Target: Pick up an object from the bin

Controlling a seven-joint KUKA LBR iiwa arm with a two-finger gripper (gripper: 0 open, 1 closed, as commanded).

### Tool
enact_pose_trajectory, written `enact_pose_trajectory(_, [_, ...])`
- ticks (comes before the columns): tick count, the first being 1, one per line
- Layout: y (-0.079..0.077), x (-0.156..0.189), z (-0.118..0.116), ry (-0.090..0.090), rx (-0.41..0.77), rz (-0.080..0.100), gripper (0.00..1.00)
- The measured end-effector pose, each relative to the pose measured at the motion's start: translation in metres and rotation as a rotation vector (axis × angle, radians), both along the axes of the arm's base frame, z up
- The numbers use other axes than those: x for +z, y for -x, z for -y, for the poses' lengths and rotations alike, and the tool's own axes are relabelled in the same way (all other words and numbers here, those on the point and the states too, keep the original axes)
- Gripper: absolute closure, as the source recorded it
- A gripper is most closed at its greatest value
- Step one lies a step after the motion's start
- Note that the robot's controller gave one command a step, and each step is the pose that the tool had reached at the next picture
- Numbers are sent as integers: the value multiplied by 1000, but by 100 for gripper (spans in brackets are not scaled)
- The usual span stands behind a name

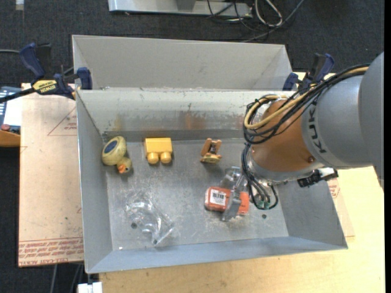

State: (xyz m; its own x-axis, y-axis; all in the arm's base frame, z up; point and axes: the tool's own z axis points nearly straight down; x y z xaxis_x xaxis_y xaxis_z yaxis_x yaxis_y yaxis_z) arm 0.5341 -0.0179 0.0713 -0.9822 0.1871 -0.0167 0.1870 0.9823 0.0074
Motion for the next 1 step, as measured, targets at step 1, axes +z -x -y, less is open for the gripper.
enact_pose_trajectory(1, [0, 0, 0, 0, 0, 0, 100])
